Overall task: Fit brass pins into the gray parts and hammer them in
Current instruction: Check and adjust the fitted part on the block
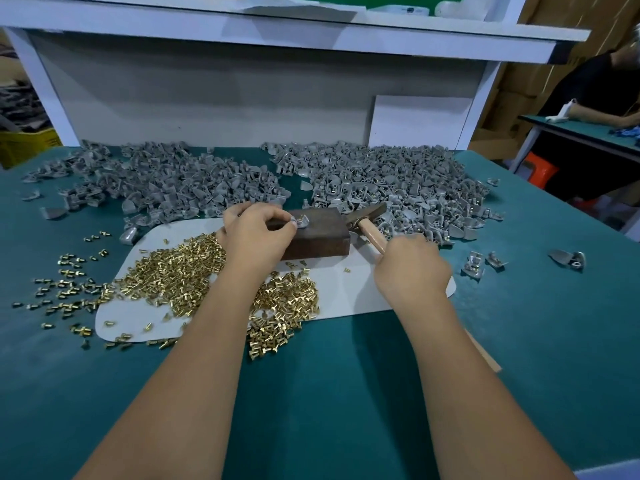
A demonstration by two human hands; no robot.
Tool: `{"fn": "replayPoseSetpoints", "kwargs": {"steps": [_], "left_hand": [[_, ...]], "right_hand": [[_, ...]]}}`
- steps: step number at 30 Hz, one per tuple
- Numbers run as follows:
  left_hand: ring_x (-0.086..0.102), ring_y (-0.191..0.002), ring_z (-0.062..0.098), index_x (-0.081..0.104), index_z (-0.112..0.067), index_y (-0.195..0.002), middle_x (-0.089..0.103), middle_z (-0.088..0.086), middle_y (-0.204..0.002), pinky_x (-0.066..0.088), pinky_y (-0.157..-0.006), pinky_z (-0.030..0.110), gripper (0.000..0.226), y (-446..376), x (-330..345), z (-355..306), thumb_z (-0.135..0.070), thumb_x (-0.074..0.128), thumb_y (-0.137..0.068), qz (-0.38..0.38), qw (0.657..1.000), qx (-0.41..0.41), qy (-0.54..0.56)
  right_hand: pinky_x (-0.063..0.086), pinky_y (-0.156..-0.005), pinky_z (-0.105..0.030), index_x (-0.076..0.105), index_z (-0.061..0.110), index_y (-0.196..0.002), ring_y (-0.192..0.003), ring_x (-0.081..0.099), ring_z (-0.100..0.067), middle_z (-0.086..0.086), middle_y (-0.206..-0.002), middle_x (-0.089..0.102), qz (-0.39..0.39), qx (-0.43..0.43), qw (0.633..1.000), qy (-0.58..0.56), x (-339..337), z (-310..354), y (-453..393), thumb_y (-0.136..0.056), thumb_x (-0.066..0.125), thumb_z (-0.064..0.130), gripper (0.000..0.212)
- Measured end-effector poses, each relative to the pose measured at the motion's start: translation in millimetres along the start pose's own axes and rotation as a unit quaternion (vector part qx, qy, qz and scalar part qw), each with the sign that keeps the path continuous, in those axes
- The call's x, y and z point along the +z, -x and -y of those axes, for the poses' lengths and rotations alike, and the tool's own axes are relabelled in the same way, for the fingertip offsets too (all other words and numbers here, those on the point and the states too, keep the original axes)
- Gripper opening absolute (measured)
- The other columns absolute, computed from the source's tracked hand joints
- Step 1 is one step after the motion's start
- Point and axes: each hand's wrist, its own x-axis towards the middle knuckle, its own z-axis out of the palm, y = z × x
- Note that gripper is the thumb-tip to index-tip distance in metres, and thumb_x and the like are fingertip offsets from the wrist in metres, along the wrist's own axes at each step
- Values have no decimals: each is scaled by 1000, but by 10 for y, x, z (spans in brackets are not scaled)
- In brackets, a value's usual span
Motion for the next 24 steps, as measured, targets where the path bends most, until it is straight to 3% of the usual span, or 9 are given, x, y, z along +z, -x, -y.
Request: {"fn": "replayPoseSetpoints", "kwargs": {"steps": [2, 4, 7, 10, 12, 16, 18, 20, 24], "left_hand": [[25, -134, 13, 60, -43, -71, 55, -23, -106, 16, -103, 36, 20, 4, -4, 4, -36, 71, -86, -2, 1000, 0, -2], [26, -134, 14, 63, -42, -76, 61, -19, -115, 17, -103, 37, 14, 4, -1, 14, -38, 71, -86, -7, 1000, 0, -10], [29, -133, 16, 63, -42, -79, 61, -20, -111, 19, -103, 38, 11, 10, 13, 21, -38, 70, -86, -17, 1000, 5, -18], [32, -131, 19, 62, -42, -81, 63, -19, -112, 20, -102, 39, 8, 26, 41, 3, -38, 67, -87, -32, 999, 8, -33], [34, -129, 22, 63, -42, -83, 65, -16, -117, 22, -102, 41, 5, 33, 53, -6, -40, 65, -88, -37, 998, 13, -48], [35, -128, 19, 63, -44, -79, 62, -20, -106, 20, -100, 40, 10, 40, 52, -24, -40, 67, -87, -46, 998, 7, -51], [34, -128, 16, 63, -44, -77, 59, -21, -101, 18, -99, 38, 12, 41, 55, -29, -40, 69, -86, -48, 998, 1, -43], [35, -130, 15, 63, -45, -76, 64, -16, -109, 17, -102, 39, 13, 30, 62, -25, -39, 70, -86, -44, 998, -6, -42], [42, -133, 19, 59, -49, -70, 66, -11, -119, 20, -109, 43, 21, 8, 58, -7, -40, 68, -87, -28, 999, -10, -33]], "right_hand": [[34, -66, -29, 57, 9, -112, -97, 55, -29, -13, -113, 57, -14, 9, 1000, -26, -8, 15, -14, -92, 52, 21, 24], [32, -55, -26, 51, 9, -102, -73, 52, -27, -9, -94, 62, -41, 22, 998, -47, -31, 10, -32, -93, 54, 20, 15], [17, -43, -26, 36, 14, -92, -47, 34, -18, 1, -62, 44, -111, 35, 992, -49, -119, 30, -17, -92, 55, 20, 20], [16, -45, -27, 46, 18, -97, -49, 34, -21, 3, -61, 41, -184, -8, 979, -85, -192, 61, 31, -95, 51, 34, 16], [14, -45, -25, 53, 27, -109, -55, 35, -23, 4, -67, 44, -195, -51, 974, -106, -226, 94, 92, -96, 47, 38, 18], [12, -44, -23, 42, 46, -135, -49, 27, -16, 5, -70, 38, -206, -104, 969, -85, -234, 179, 169, -97, 46, 38, 39], [11, -44, -21, 44, 46, -135, -48, 26, -15, 4, -68, 41, -229, -107, 963, -93, -226, 208, 191, -96, 49, 35, 41], [13, -45, -20, 49, 41, -134, -48, 31, -19, 0, -65, 47, -253, -118, 954, -110, -219, 222, 215, -94, 54, 31, 41], [17, -45, -26, 38, 47, -138, -54, 36, -21, -2, -74, 55, -190, -145, 968, -71, -189, 255, 208, -98, 44, 35, 42]]}}
